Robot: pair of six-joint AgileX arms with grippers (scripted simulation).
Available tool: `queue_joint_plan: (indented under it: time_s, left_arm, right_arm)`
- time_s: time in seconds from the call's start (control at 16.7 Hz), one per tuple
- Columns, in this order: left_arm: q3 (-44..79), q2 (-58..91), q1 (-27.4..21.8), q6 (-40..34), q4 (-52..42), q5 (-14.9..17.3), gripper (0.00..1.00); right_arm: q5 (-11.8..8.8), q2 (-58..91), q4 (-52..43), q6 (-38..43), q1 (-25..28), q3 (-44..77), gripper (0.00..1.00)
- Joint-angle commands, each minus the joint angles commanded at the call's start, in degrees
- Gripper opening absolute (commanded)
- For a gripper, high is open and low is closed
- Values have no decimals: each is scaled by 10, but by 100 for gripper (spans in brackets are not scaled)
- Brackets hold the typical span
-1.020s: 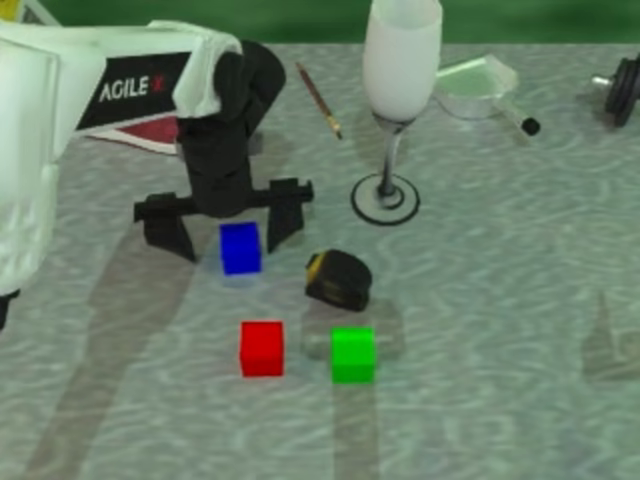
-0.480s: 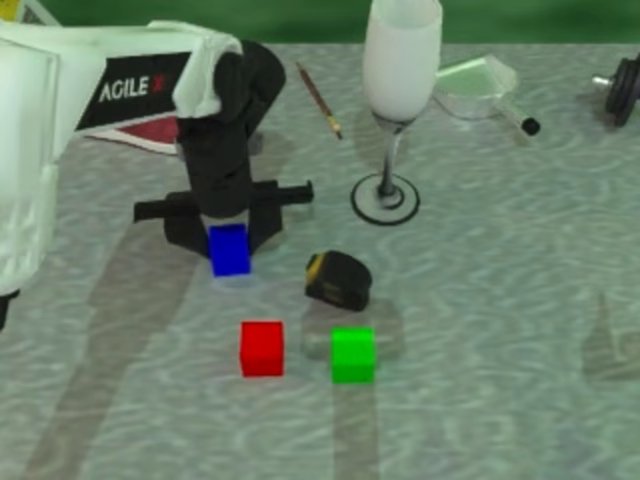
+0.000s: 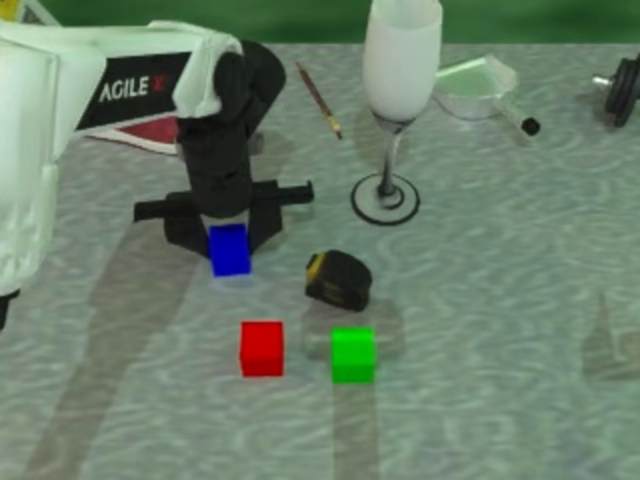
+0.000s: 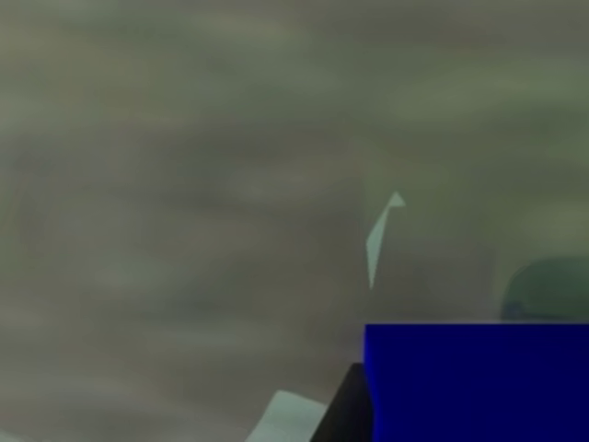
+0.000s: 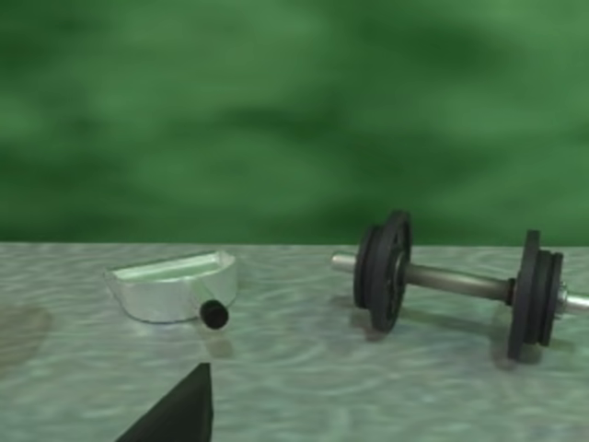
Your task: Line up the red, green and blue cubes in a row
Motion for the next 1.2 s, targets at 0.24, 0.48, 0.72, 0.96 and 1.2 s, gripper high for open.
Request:
queue_joint_plan:
  time_s: [0.24,0.48,0.72,0.96,1.2]
  left_arm:
    - [35,-12,5,-3,-45,0,0]
    - [87,-36,10,-2,-127,0,0]
    - [94,-40,11,-1,-134,0,0]
    - [113,-29,-15,-19,-143,-1,0]
    - [187,7,-109,-92,-184,-1,0]
  right_arm:
    - [0,0,0,0,0,0,100]
    - [0,0,0,0,0,0,100]
    - [0,0,0,0,0,0,100]
    - [0,0,0,0,0,0,100]
    - [0,0,0,0,0,0,100]
